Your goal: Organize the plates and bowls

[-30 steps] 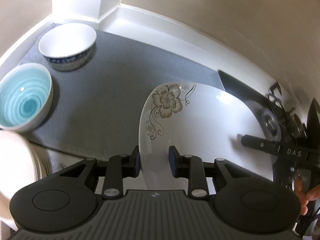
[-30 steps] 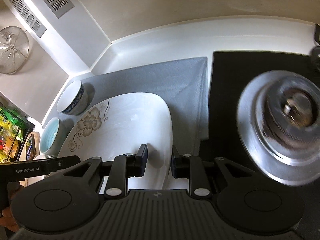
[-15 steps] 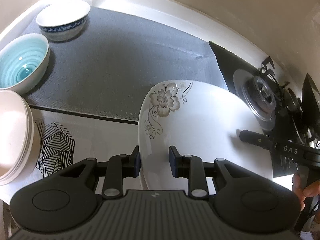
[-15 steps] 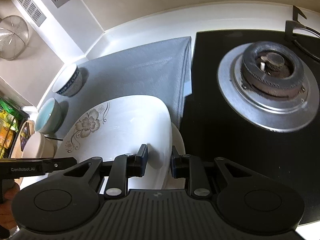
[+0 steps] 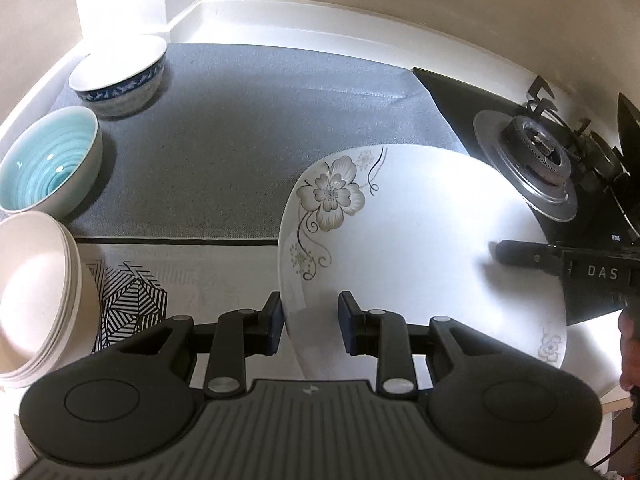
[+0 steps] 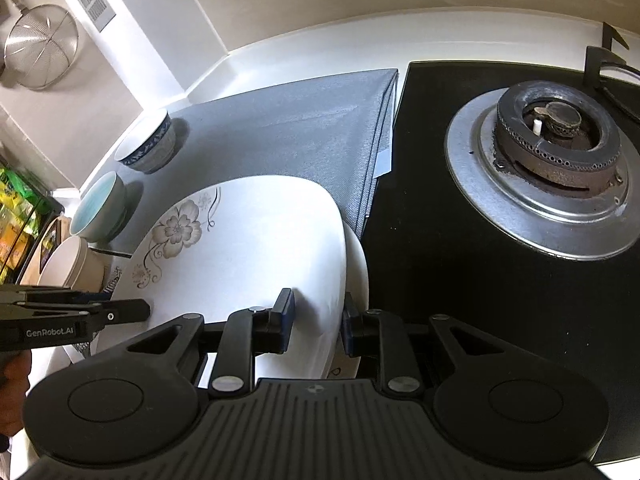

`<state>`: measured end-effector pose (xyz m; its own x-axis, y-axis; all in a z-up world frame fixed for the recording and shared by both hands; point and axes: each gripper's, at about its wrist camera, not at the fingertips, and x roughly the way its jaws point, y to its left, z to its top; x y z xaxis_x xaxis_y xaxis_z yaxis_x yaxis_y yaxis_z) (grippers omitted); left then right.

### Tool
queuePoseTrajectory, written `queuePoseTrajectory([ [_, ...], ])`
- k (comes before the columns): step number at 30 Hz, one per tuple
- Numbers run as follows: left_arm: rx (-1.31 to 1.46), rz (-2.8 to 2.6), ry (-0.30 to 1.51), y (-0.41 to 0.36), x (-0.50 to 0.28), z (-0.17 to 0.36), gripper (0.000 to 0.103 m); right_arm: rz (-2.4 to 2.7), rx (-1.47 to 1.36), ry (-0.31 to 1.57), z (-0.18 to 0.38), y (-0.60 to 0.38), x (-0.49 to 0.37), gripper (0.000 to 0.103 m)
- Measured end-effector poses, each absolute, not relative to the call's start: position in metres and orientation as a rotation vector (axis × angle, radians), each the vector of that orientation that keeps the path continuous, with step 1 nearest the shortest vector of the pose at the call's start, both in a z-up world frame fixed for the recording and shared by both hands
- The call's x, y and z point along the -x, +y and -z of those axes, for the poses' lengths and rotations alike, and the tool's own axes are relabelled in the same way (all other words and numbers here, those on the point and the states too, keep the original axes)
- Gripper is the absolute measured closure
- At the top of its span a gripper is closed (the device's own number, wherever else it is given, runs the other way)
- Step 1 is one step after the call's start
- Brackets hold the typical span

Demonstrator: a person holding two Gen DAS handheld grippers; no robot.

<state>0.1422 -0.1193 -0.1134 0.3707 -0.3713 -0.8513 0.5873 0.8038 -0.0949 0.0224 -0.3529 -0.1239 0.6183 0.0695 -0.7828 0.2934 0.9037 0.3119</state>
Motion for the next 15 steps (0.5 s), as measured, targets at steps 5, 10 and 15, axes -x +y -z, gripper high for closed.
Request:
queuePoseTrajectory([
  [5,-0.299,0.586,0.959,-0.124,-0.135,0.113,0.056,0.108,-0.360,0.934,0.118,-0.345,-0.021,0.072],
  [10,-0.262,0.572,0.941,-0.119,-0.134,0.110,0.023,0.081,-0.348,0.956,0.110,-0.345,-0.017,0.064],
  [15,-0.246,0.585,0.959,-0.118,-0.135,0.111,0.023,0.043,-0.377,0.960,0.111,-0.348,-0.019,0.055],
])
